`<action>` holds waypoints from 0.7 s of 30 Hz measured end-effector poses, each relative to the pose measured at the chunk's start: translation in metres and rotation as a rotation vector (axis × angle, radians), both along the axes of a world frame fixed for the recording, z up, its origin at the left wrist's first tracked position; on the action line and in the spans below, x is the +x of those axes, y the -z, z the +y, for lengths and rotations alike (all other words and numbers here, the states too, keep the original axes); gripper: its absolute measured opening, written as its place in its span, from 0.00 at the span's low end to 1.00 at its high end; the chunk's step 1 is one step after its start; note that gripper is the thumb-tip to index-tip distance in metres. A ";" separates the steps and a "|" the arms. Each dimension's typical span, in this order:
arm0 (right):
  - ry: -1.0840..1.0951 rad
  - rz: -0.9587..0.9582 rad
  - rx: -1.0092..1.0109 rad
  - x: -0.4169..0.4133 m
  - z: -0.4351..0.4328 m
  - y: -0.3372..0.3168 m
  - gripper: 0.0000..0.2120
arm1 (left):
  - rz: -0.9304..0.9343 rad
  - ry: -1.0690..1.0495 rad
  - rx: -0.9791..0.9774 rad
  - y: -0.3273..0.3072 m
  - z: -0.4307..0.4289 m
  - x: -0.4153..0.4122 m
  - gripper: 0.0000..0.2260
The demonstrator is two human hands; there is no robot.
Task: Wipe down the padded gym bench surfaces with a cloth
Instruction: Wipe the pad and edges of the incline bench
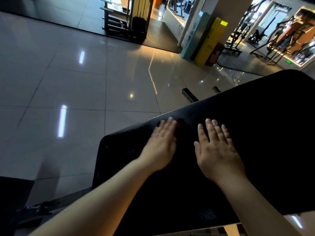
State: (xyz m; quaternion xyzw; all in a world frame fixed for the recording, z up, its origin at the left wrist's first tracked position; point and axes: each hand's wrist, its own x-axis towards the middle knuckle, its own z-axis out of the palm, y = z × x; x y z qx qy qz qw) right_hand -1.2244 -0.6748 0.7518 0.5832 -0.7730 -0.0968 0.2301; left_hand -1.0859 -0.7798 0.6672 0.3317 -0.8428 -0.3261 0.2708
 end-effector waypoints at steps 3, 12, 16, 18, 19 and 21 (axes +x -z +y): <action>0.005 -0.009 -0.005 0.001 0.001 0.000 0.31 | -0.072 -0.155 0.211 -0.003 -0.027 -0.005 0.27; -0.064 -0.024 -0.009 0.006 0.006 -0.002 0.27 | -0.002 0.056 -0.073 0.007 0.019 0.020 0.28; -0.097 -0.025 0.024 0.019 0.023 0.001 0.28 | 0.044 -0.050 0.144 0.004 0.000 0.016 0.28; -0.118 -0.023 0.049 0.028 0.042 0.007 0.28 | 0.117 0.076 0.090 0.001 0.028 0.027 0.31; -0.127 -0.028 0.050 0.031 0.052 0.009 0.28 | 0.134 0.149 0.043 0.004 0.046 0.036 0.32; -0.132 -0.045 0.052 0.034 0.066 0.010 0.28 | 0.110 0.253 -0.081 0.010 0.076 0.060 0.31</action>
